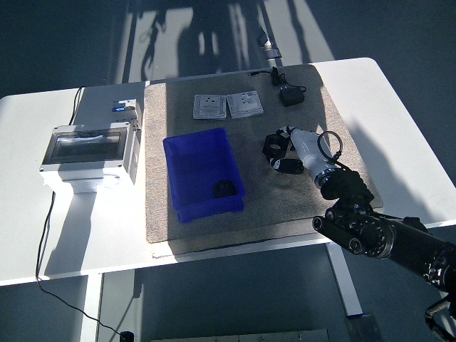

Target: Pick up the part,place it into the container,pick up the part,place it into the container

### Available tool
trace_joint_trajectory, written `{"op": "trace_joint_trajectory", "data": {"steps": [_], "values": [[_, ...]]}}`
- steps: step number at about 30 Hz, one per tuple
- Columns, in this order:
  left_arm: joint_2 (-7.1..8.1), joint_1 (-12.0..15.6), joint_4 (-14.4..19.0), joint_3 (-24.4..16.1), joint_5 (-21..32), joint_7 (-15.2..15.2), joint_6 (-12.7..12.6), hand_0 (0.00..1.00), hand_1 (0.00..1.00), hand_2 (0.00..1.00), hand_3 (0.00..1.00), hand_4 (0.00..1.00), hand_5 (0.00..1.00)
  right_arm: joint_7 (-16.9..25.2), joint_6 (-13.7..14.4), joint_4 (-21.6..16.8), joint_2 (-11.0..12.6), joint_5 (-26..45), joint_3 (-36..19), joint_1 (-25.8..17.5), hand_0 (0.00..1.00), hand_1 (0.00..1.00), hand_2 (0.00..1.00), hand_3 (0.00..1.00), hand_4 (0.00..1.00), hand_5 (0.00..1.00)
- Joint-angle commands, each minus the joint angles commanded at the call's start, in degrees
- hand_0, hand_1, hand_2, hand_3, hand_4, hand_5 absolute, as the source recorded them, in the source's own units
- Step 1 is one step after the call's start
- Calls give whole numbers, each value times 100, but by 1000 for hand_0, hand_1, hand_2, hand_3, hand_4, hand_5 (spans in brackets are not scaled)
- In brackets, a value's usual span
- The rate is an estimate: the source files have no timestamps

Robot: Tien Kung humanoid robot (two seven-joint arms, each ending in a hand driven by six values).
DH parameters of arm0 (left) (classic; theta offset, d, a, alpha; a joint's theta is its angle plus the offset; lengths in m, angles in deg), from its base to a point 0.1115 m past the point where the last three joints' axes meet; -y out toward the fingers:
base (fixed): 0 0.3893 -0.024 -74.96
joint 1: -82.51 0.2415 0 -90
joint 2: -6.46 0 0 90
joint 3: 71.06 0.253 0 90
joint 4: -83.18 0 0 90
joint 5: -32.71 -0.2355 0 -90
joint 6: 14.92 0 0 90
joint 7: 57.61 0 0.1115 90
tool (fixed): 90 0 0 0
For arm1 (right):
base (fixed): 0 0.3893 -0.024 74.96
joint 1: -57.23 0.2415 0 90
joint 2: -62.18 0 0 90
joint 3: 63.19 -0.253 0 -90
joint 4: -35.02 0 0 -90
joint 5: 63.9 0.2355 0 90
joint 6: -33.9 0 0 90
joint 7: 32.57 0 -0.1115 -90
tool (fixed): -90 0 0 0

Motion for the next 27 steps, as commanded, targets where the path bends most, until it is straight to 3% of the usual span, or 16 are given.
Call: {"op": "trace_joint_trajectory", "data": {"steps": [6, 9, 11, 16, 19, 27], "values": [[-2, 32, 0, 6, 81, -16, -15, 620, 630, 615, 607, 554, 815, 220, 275, -855, 367, -23, -708, -197, 823, 538, 421, 543, 499, 230], [-3, 40, 0, -9, 64, -17, -14, 620, 630, 615, 605, 556, 816, 326, 287, -1412, 432, -245, -720, -204, 805, 531, 422, 541, 495, 240], [-5, 40, 0, -21, 37, -16, -11, 620, 630, 615, 605, 556, 816, 371, 194, -1792, 417, -487, -588, -178, 805, 531, 422, 541, 495, 240], [-27, 33, 0, -4, 61, -37, -18, 620, 630, 615, 608, 559, 821, 377, -406, -2571, 391, -1017, -187, -227, 794, 525, 429, 542, 489, 249], [-30, 50, 0, -8, 113, -48, -30, 620, 630, 615, 608, 559, 821, 454, -526, -2940, 542, -782, -231, -377, 794, 525, 429, 542, 489, 249], [-37, 69, 0, -14, 182, -49, -40, 620, 631, 615, 607, 559, 830, 764, -252, -3702, 926, 272, -539, -739, 754, 504, 442, 542, 487, 269]]}}
